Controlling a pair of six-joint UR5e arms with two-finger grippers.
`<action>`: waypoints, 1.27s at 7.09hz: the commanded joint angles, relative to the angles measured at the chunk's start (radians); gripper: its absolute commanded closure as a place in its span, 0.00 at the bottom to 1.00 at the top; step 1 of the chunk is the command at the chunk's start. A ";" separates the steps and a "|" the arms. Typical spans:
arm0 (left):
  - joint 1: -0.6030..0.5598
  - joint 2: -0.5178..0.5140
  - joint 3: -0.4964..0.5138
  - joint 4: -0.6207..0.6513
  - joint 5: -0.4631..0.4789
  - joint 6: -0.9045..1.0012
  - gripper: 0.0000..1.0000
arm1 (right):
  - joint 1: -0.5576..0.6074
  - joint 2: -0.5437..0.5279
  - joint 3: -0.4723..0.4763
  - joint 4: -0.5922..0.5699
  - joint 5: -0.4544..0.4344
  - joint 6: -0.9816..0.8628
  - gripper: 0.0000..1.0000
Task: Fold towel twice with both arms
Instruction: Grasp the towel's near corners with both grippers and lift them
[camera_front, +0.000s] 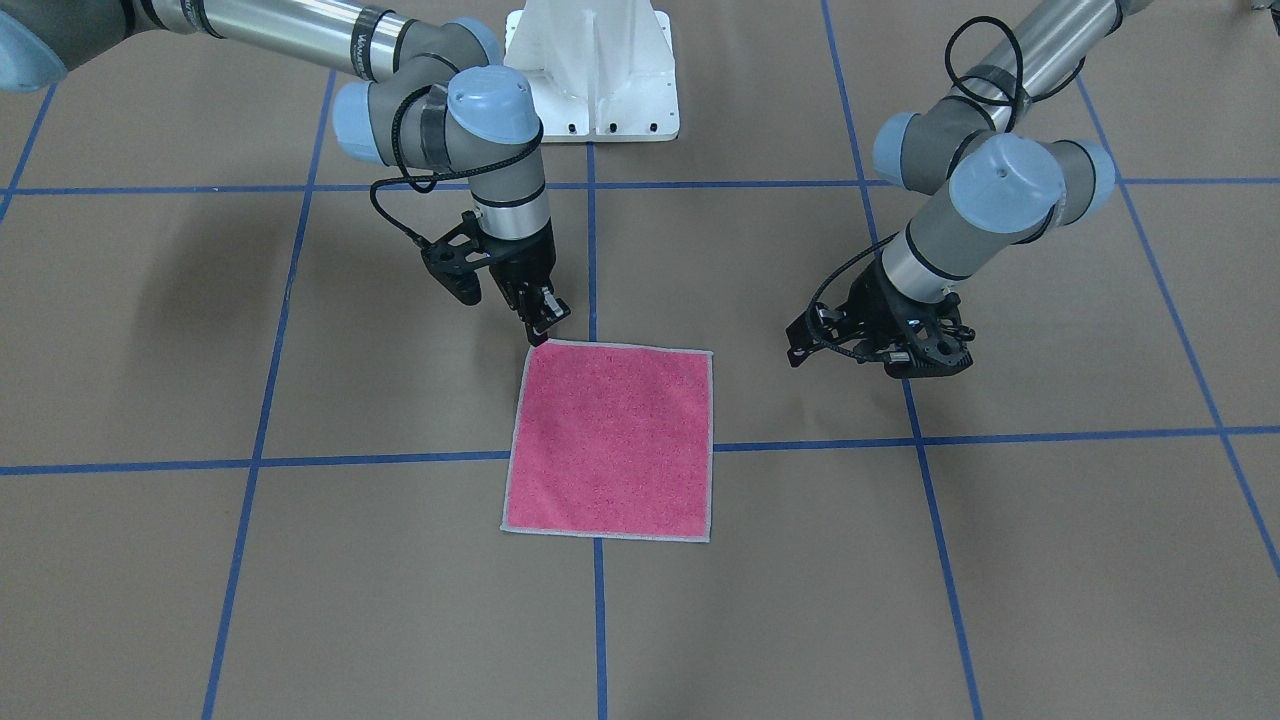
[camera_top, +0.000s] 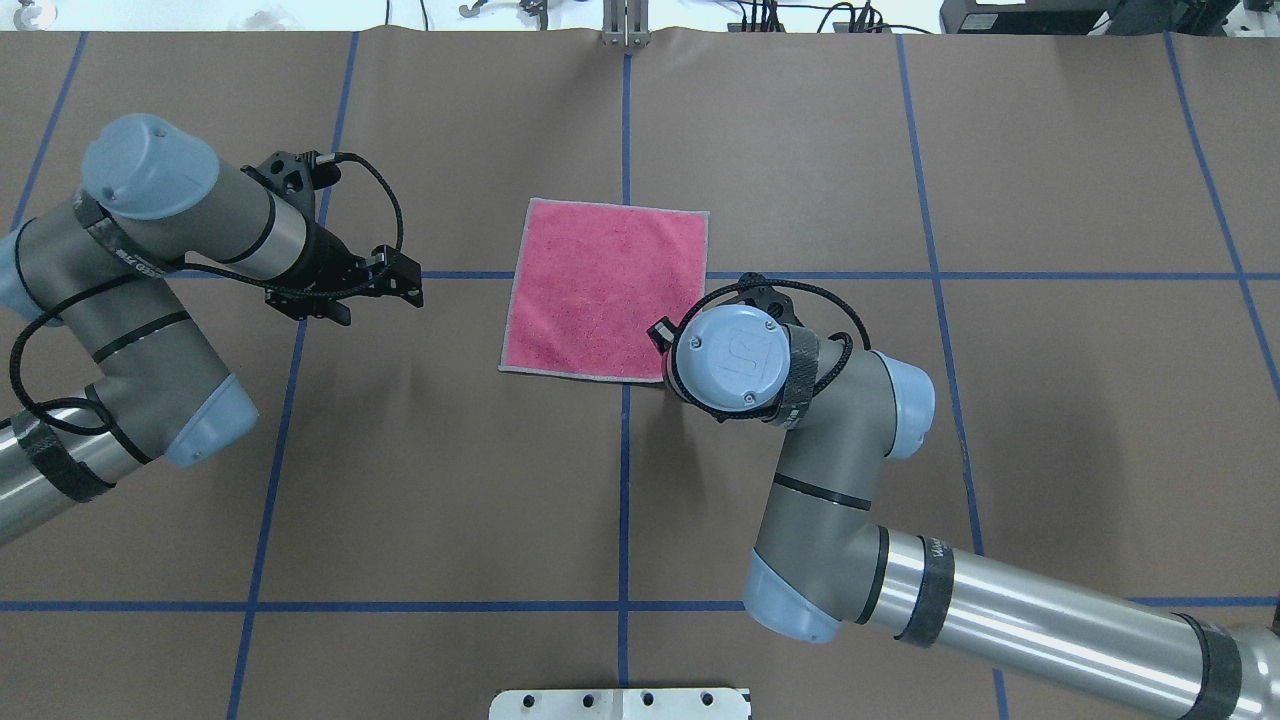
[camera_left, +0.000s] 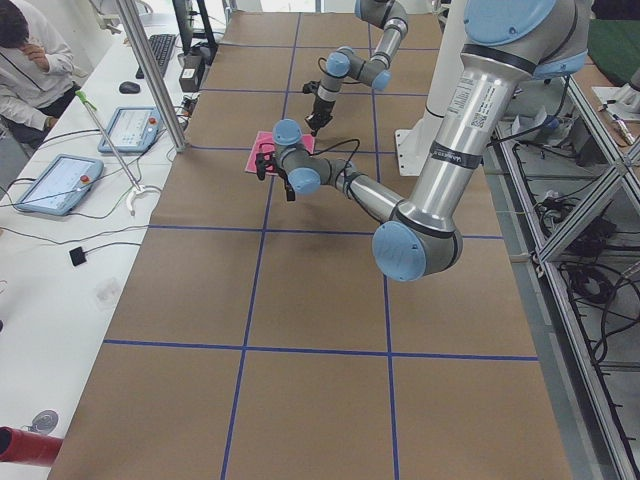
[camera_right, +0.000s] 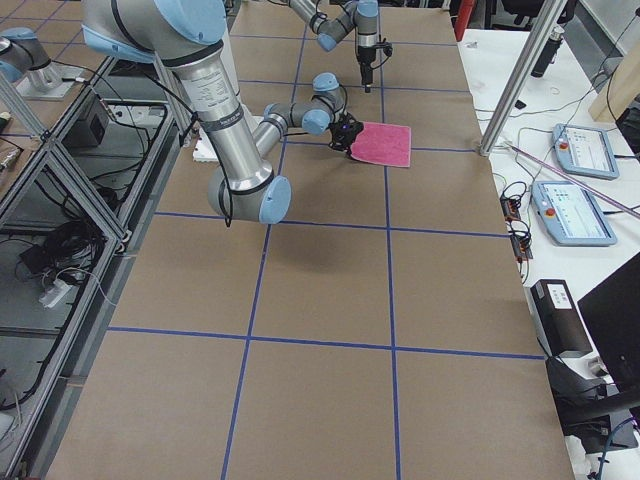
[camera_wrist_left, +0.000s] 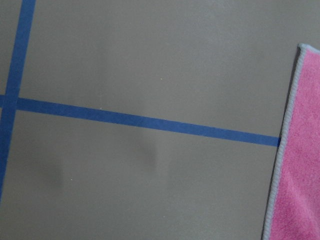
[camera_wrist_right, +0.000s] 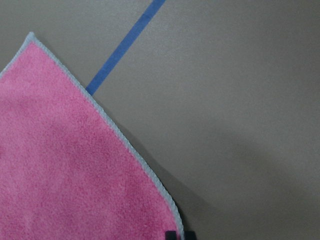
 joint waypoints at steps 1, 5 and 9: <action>0.011 0.000 0.002 -0.001 0.012 -0.007 0.00 | 0.003 -0.002 0.010 0.000 0.000 0.000 1.00; 0.061 -0.041 0.010 -0.014 0.057 -0.148 0.00 | 0.034 -0.002 0.039 0.003 0.002 0.014 1.00; 0.121 -0.112 0.040 -0.014 0.121 -0.268 0.00 | 0.058 -0.002 0.047 0.005 0.002 0.091 1.00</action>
